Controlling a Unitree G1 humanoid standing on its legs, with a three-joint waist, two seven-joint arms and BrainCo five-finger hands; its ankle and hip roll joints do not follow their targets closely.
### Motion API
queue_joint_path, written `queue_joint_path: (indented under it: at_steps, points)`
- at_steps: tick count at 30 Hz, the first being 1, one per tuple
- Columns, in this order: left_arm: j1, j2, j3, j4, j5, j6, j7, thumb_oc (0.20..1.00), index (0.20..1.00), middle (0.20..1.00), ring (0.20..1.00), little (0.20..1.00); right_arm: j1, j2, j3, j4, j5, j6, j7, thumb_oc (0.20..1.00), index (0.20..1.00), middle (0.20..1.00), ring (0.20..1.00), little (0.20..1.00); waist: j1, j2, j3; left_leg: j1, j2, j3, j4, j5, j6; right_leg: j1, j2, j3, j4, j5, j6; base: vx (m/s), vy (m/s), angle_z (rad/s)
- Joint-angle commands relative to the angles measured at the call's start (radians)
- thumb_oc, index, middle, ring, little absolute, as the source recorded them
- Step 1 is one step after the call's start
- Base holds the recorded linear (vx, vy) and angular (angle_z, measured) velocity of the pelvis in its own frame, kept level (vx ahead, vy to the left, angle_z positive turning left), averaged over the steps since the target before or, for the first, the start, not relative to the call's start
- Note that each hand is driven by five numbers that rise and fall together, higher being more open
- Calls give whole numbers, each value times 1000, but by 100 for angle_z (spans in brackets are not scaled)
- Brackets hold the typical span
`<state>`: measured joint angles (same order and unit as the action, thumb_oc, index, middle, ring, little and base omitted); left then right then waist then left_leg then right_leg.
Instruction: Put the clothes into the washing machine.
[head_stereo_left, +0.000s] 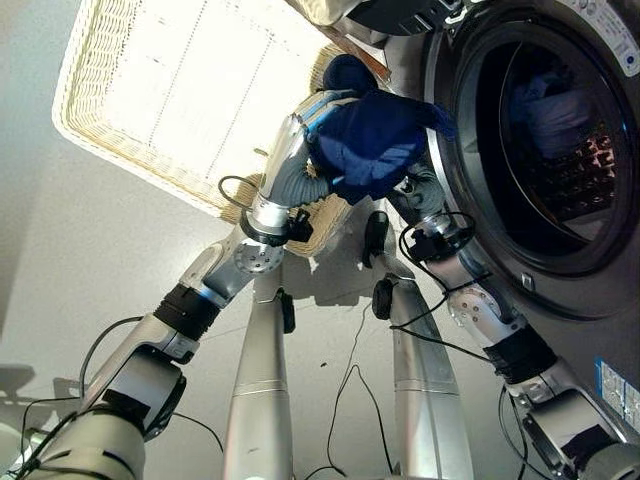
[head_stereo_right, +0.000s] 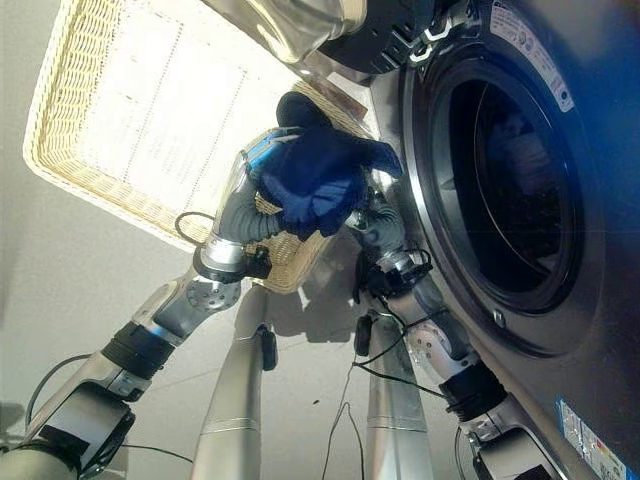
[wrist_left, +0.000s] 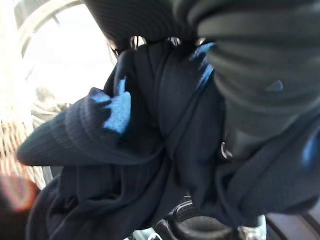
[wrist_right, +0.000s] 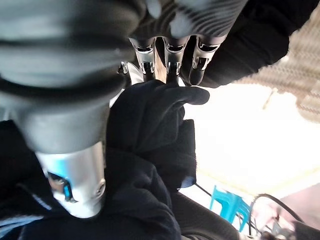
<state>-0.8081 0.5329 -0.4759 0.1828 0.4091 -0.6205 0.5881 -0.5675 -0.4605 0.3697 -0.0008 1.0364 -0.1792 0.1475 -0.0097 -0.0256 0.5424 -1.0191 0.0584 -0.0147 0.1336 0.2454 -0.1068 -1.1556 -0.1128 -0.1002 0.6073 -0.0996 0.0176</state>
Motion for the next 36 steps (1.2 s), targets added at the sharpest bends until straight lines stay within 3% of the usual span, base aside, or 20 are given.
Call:
queue_joint_path:
  at_steps: [1,8,9,10,11,28,29,30,36]
  points:
    - [-39,-18,-46,-84,10,-26,-42,200,200,200,200,200,-10,1,25,-137,68,18,80,1000,1000,1000,1000,1000,-8,0,-22,0,-78,-7,120,-130,17,93,36,-47,-252,196,125,3,-15,10]
    - [-81,10,-90,-82,82,18,-59,200,200,200,200,200,-47,-6,43,-140,181,67,139,1000,1000,1000,1000,1000,-4,3,-22,-3,-79,-10,132,-131,14,92,26,-51,-252,201,128,4,-9,5]
    - [-89,16,-97,-77,91,22,-58,200,200,200,200,200,-52,-6,46,-138,182,66,141,909,909,909,909,909,-3,4,-22,-4,-80,-11,134,-131,14,90,25,-52,-252,202,129,0,0,0]
    - [-97,20,-105,-76,94,29,-64,200,200,200,200,200,-57,-10,48,-139,181,61,137,608,608,608,608,608,-3,4,-22,-6,-80,-11,135,-130,14,89,24,-52,-250,203,129,0,0,0]
    - [-101,26,-111,-75,94,31,-68,200,200,200,200,200,-61,-14,46,-140,187,57,133,200,200,200,200,200,-3,4,-22,-5,-80,-10,134,-130,14,88,24,-52,-251,204,129,0,0,0]
    - [-101,38,-116,-90,76,67,-118,200,200,200,200,200,-66,-16,13,-162,151,-82,116,200,200,200,200,200,-3,8,-22,-9,-80,-9,138,-129,13,81,19,-53,-247,211,134,0,0,0]
    - [-99,35,-111,-93,74,75,-134,545,545,545,545,545,-67,-13,6,-164,147,-96,111,200,200,200,200,200,-3,8,-22,-8,-79,-8,136,-129,12,81,18,-53,-248,211,135,0,0,0]
    - [-99,35,-111,-93,73,75,-135,1000,1000,1000,1000,1000,-67,-13,6,-164,147,-96,111,200,200,200,200,200,-3,8,-22,-8,-79,-8,136,-129,12,81,18,-53,-248,211,135,0,0,0]
    - [-85,37,-95,-102,83,102,-152,1000,1000,1000,1000,1000,-57,-9,-21,-168,139,-132,112,200,200,200,200,200,-3,9,-22,-8,-79,-6,133,-127,12,81,16,-53,-251,215,137,0,0,0]
